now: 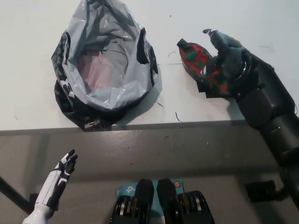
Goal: The robot uses its right hand to pick up a bag of coffee beans and puts it in the black plastic bag, then the robot grabs the top of the bag and lifts it.
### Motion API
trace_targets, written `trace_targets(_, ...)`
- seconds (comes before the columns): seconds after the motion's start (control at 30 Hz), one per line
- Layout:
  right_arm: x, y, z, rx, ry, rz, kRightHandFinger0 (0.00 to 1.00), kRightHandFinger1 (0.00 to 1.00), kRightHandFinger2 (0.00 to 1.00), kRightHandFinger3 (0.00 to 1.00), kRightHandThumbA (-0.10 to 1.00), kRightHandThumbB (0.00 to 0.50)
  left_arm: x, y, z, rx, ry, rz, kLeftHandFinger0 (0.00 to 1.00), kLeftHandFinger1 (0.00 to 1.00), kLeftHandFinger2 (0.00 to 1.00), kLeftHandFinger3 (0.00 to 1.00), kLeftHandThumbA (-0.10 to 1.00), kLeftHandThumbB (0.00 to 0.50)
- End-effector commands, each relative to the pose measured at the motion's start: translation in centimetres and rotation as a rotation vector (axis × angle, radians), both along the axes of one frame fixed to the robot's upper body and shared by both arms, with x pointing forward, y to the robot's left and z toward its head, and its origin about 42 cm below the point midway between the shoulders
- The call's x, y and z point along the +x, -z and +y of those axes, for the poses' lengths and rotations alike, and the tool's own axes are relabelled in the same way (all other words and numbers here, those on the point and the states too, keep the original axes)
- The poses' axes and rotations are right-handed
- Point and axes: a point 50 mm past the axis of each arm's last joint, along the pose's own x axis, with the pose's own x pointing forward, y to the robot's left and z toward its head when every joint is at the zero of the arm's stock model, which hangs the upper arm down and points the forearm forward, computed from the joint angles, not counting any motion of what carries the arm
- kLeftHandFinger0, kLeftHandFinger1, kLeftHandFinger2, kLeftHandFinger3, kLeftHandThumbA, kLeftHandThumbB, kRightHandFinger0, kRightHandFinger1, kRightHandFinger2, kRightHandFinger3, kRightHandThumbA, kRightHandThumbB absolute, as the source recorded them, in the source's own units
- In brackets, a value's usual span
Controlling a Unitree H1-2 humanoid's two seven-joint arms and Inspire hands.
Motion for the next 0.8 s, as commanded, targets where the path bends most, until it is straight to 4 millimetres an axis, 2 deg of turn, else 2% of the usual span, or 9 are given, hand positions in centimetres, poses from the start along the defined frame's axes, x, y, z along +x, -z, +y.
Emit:
trace_targets(0.0,0.8,-4.3,1.8,0.055,-0.013,-0.088,1.0,1.0,1.0,1.0,1.0,0.495,0.4,-1.4,0.0,0.011,0.034,-0.067,1.0,1.0,1.0,1.0,0.96,0.249)
trace_targets(0.1,0.8,-4.3,1.9,0.081,-0.013,-0.069,1.0,1.0,1.0,1.0,1.0,0.479,0.4,-1.5,0.1,0.019,0.036,-0.068,1.0,1.0,1.0,1.0,0.97,0.239)
trace_targets(0.23,1.0,-3.8,1.7,0.074,-0.004,-0.053,1.0,1.0,1.0,1.0,1.0,0.493,0.4,-1.6,0.1,0.025,0.04,-0.072,1.0,1.0,1.0,1.0,0.97,0.235)
trace_targets(0.63,2.0,-0.2,0.4,-0.045,0.071,0.014,1.0,1.0,1.0,1.0,0.93,0.5,0.3,-1.5,0.1,0.019,0.051,-0.073,1.0,1.0,1.0,1.0,0.98,0.254)
trace_targets(0.77,2.2,0.5,-0.1,-0.085,0.093,0.017,1.0,1.0,1.0,1.0,0.93,0.5,0.3,-1.5,0.0,0.02,0.055,-0.083,1.0,1.0,1.0,1.0,0.98,0.242)
